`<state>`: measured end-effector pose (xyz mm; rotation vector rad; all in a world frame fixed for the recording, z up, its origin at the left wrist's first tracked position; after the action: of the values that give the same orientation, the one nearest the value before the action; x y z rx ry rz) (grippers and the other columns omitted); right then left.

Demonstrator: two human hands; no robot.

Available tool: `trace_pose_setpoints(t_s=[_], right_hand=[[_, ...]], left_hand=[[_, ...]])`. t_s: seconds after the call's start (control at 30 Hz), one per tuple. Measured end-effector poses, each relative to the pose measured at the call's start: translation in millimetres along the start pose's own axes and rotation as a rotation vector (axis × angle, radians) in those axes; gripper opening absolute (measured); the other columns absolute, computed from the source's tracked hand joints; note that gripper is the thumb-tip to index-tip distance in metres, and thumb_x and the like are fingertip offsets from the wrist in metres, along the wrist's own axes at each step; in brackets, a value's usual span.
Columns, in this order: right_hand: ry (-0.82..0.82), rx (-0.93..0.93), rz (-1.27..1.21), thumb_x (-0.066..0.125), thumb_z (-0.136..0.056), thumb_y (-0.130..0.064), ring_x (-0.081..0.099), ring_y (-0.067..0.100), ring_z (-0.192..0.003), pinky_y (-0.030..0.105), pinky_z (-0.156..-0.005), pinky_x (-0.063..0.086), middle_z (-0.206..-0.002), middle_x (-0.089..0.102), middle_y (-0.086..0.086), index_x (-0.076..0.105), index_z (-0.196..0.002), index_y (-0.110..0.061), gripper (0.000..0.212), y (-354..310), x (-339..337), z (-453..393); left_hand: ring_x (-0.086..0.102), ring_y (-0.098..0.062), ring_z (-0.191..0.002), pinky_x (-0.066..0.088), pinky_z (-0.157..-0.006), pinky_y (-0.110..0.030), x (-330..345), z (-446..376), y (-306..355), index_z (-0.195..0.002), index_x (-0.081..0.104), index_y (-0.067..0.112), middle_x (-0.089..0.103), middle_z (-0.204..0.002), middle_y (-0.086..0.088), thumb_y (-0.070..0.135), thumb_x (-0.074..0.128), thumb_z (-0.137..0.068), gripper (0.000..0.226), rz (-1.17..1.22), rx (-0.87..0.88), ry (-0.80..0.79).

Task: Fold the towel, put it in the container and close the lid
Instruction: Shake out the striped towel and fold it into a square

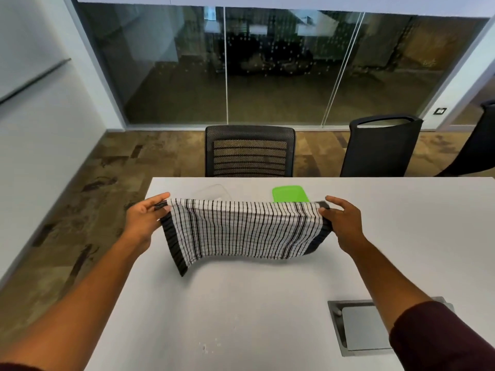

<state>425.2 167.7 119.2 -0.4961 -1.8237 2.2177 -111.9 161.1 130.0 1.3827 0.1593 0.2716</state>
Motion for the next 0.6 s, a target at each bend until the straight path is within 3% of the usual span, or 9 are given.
trace_pose_setpoints(t_s=[0.07, 0.17, 0.23, 0.33, 0.4, 0.5, 0.6], right_hand=[[0.015, -0.085, 0.116, 0.082, -0.08, -0.009, 0.077, 0.012, -0.077, 0.028, -0.073, 0.061, -0.09, 0.08, 0.0, 0.076, -0.107, -0.026, 0.033, -11.8, -3.4, -0.7], [0.068, -0.213, 0.147, 0.077, -0.087, -0.018, 0.075, 0.008, -0.082, 0.015, -0.064, 0.056, -0.098, 0.078, -0.006, 0.076, -0.089, -0.027, 0.009, -38.8, -8.8, -4.7], [0.088, -0.151, 0.08, 0.074, -0.091, -0.021, 0.072, 0.004, -0.081, 0.012, -0.059, 0.054, -0.1, 0.077, -0.004, 0.076, -0.085, -0.024, 0.007, -44.7, -11.8, -10.2], [-0.069, 0.043, -0.014, 0.071, -0.093, -0.026, 0.074, 0.018, -0.091, 0.029, -0.068, 0.06, -0.099, 0.078, 0.003, 0.078, -0.099, -0.017, 0.013, -46.5, -5.2, -18.5], [-0.229, 0.043, -0.058, 0.072, -0.092, -0.021, 0.074, 0.023, -0.097, 0.035, -0.078, 0.061, -0.105, 0.079, 0.007, 0.078, -0.106, -0.014, 0.017, -61.1, 1.3, -17.6], [-0.335, -0.081, 0.012, 0.076, -0.085, -0.004, 0.076, 0.023, -0.096, 0.026, -0.074, 0.063, -0.103, 0.08, 0.007, 0.08, -0.101, -0.014, 0.019, -77.6, 5.0, -12.5], [-0.339, -0.173, 0.171, 0.076, -0.083, 0.003, 0.074, 0.021, -0.096, 0.02, -0.073, 0.062, -0.1, 0.079, 0.004, 0.079, -0.102, -0.015, 0.027, -81.9, 6.5, -12.6]], left_hand=[[0.076, -0.008, -0.084, 0.061, -0.074, -0.018, -1.1, -2.2, 8.3, -0.113, 0.073, 0.016, 0.079, -0.096, 0.004, -0.006, 0.068, -0.088, 0.034, -0.018, 0.04, 0.004], [0.077, -0.008, -0.082, 0.061, -0.072, -0.019, -2.0, -3.6, 24.3, -0.104, 0.075, 0.021, 0.081, -0.087, 0.009, -0.004, 0.073, -0.085, 0.032, -0.075, 0.112, 0.01], [0.076, -0.013, -0.08, 0.061, -0.068, -0.02, -2.9, -4.5, 33.1, -0.095, 0.076, 0.022, 0.081, -0.084, 0.003, -0.003, 0.075, -0.083, 0.027, -0.106, 0.141, 0.018], [0.072, -0.023, -0.08, 0.062, -0.064, -0.022, -2.9, -7.2, 47.4, -0.089, 0.075, 0.018, 0.077, -0.09, -0.012, 0.001, 0.078, -0.082, 0.019, -0.163, 0.183, 0.043], [0.07, -0.027, -0.083, 0.062, -0.066, -0.024, -3.2, -5.7, 61.0, -0.091, 0.074, 0.015, 0.075, -0.096, -0.019, 0.002, 0.077, -0.084, 0.015, -0.195, 0.224, 0.068], [0.068, -0.028, -0.087, 0.061, -0.072, -0.03, -2.6, -6.0, 75.6, -0.1, 0.074, 0.009, 0.073, -0.098, -0.019, 0.004, 0.074, -0.087, 0.014, -0.291, 0.275, 0.1], [0.065, -0.028, -0.088, 0.059, -0.068, -0.018, 1.1, -6.7, 85.4, -0.111, 0.071, -0.003, 0.07, -0.098, -0.02, 0.002, 0.072, -0.088, 0.023, -0.358, 0.289, 0.078]])
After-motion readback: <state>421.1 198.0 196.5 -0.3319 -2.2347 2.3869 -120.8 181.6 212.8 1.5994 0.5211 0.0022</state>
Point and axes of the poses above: each hand's wrist, its own z-axis away from the middle knuckle, its own x-axis out of the palm, y = z × x, the point moved 9 cm from there along -z, towards the middle knuckle
